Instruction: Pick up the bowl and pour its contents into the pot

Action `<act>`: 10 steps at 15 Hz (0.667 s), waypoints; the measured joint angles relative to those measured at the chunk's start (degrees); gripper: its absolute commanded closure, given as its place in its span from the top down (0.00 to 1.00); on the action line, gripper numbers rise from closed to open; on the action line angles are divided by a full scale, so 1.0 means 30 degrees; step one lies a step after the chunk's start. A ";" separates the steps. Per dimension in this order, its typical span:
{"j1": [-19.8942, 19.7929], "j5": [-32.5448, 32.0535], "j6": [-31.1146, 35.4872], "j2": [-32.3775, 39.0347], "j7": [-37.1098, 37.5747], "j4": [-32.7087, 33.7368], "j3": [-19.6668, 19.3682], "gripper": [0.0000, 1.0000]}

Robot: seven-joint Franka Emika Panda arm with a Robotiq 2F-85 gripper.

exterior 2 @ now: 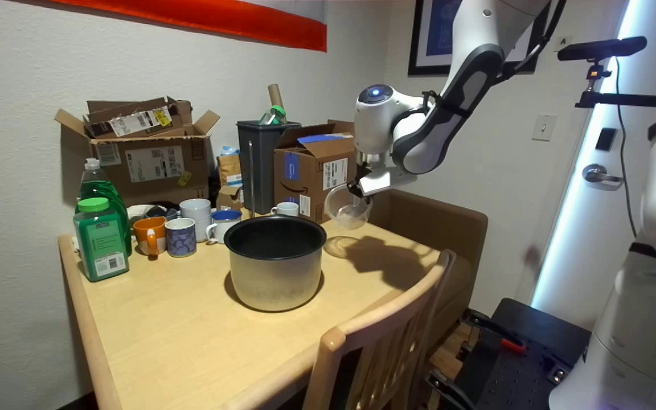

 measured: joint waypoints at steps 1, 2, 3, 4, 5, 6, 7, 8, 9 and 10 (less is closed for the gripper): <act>-0.0170 0.0797 0.0189 0.0223 -0.0751 0.0005 0.0013 0.03; -0.0355 0.1681 0.0416 0.0479 -0.1581 0.0011 0.0064 0.03; -0.0575 0.2727 0.0639 0.0761 -0.2522 0.0023 0.0171 0.03; -0.0848 0.3921 0.0891 0.1059 -0.3585 0.0036 0.0360 0.03; -0.1143 0.5098 0.1170 0.1319 -0.4614 0.0047 0.0617 0.03; -0.1495 0.6260 0.1485 0.1544 -0.5675 0.0057 0.0965 0.03; -0.1526 0.7664 0.1856 0.1721 -0.6872 0.0062 0.0998 0.03; -0.1405 0.9221 0.2133 0.1848 -0.8253 0.0068 0.0896 0.03; -0.1261 1.0843 0.2343 0.1947 -0.9686 0.0077 0.0799 0.03; -0.1109 1.2406 0.2447 0.2022 -1.1045 0.0095 0.0709 0.03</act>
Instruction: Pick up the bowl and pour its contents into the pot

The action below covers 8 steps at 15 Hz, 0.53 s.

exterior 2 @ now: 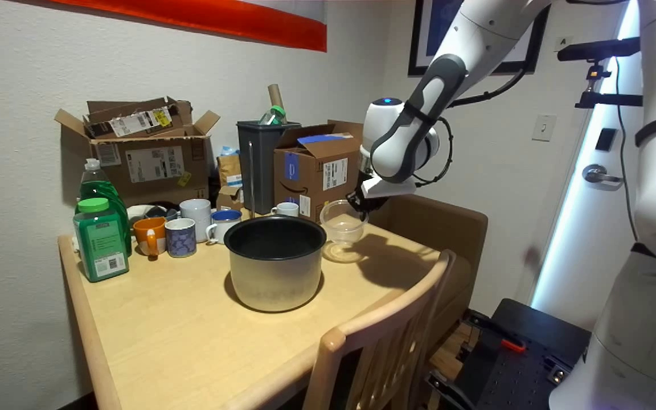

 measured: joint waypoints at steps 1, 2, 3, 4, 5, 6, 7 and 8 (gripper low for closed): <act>0.0152 0.1475 0.0025 0.0062 -0.1268 0.0009 -0.0080 0.03; 0.0258 0.2849 0.0026 0.0130 -0.2420 0.0014 -0.0117 0.03; 0.0314 0.4128 0.0026 0.0205 -0.3513 0.0018 -0.0117 0.03; 0.0344 0.5205 0.0026 0.0289 -0.4449 0.0023 -0.0113 0.03; 0.0372 0.6081 0.0026 0.0392 -0.5186 0.0036 -0.0113 0.03; 0.0381 0.6775 0.0025 0.0510 -0.5740 0.0069 -0.0113 0.03; 0.0380 0.7331 0.0020 0.0653 -0.6165 0.0131 -0.0124 0.03; 0.0380 0.7788 0.0019 0.0807 -0.6499 0.0203 -0.0133 0.03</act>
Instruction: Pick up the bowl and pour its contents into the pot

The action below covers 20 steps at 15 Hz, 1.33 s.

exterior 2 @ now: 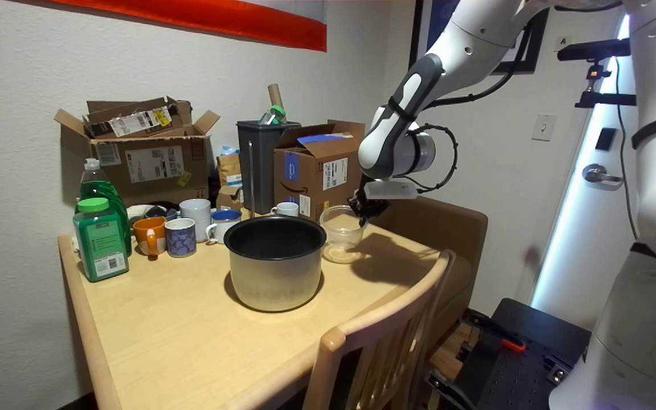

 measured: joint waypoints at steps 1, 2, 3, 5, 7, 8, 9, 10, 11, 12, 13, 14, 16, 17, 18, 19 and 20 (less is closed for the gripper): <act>0.0000 0.0367 -0.0004 0.0169 -0.0199 0.0105 -0.0022 0.03; 0.0001 0.0577 -0.0021 0.0329 -0.0293 0.0225 -0.0065 0.03; 0.0004 0.0727 -0.0107 0.0494 -0.0382 0.0373 -0.0129 0.03; 0.0003 0.0988 -0.0249 0.0825 -0.0421 0.0718 -0.0229 0.03; 0.0003 0.1228 -0.0354 0.1155 -0.0425 0.1050 -0.0288 0.03; 0.0003 0.1365 -0.0494 0.1331 -0.0436 0.1264 -0.0287 0.03; 0.0003 0.1554 -0.0667 0.1515 -0.0459 0.1478 -0.0274 0.03; 0.0003 0.1775 -0.0887 0.1708 -0.0513 0.1727 -0.0247 0.03; 0.0003 0.1983 -0.1089 0.1914 -0.0571 0.1974 -0.0219 0.03; 0.0002 0.2142 -0.1259 0.2117 -0.0644 0.2223 -0.0197 0.03; 0.0000 0.2328 -0.1437 0.2318 -0.0801 0.2462 -0.0183 0.03; -0.0005 0.2476 -0.1614 0.2504 -0.0862 0.2696 -0.0180 0.03; -0.0028 0.2679 -0.1891 0.2847 -0.0869 0.3110 -0.0180 0.03; -0.0043 0.2740 -0.2032 0.3002 -0.0870 0.3302 -0.0180 0.04; -0.0064 0.2766 -0.2170 0.3139 -0.0870 0.3469 -0.0180 0.04; -0.0087 0.2776 -0.2295 0.3267 -0.0870 0.3642 -0.0180 0.05; -0.0108 0.2776 -0.2428 0.3380 -0.0870 0.3790 -0.0181 0.16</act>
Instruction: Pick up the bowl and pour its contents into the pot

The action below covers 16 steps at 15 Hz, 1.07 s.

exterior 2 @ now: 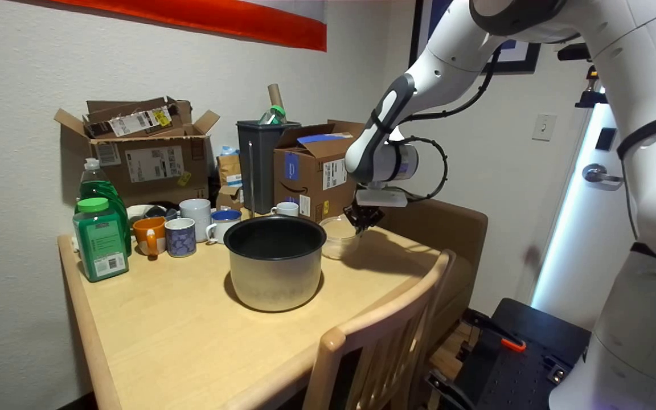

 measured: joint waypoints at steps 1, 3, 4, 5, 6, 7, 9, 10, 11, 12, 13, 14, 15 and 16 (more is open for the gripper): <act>-0.0008 0.0000 -0.0107 0.0094 0.0000 0.0126 -0.0014 0.19; -0.0009 0.0000 -0.0283 0.0247 0.0000 0.0347 -0.0050 0.42; -0.0009 0.0000 -0.0398 0.0297 0.0000 0.0445 -0.0065 0.50; -0.0009 0.0000 -0.0531 0.0340 0.0000 0.0543 -0.0089 0.57; -0.0009 0.0000 -0.0641 0.0365 0.0000 0.0616 -0.0121 0.65; -0.0008 0.0000 -0.0721 0.0374 0.0000 0.0666 -0.0158 0.72; 0.0000 0.0000 -0.0778 0.0374 0.0000 0.0705 -0.0271 0.87; 0.0008 -0.0001 -0.0778 0.0371 0.0000 0.0706 -0.0350 0.94; 0.0021 -0.0009 -0.0779 0.0353 0.0000 0.0705 -0.0443 0.99; 0.0040 -0.0020 -0.0779 0.0305 0.0001 0.0702 -0.0547 1.00; 0.0091 -0.0049 -0.0778 0.0205 0.0001 0.0677 -0.0679 1.00; 0.0167 -0.0090 -0.0778 0.0040 0.0001 0.0603 -0.0813 1.00; 0.0282 -0.0161 -0.0775 -0.0192 0.0001 0.0476 -0.0962 1.00; 0.0421 -0.0235 -0.0765 -0.0497 0.0002 0.0283 -0.1105 1.00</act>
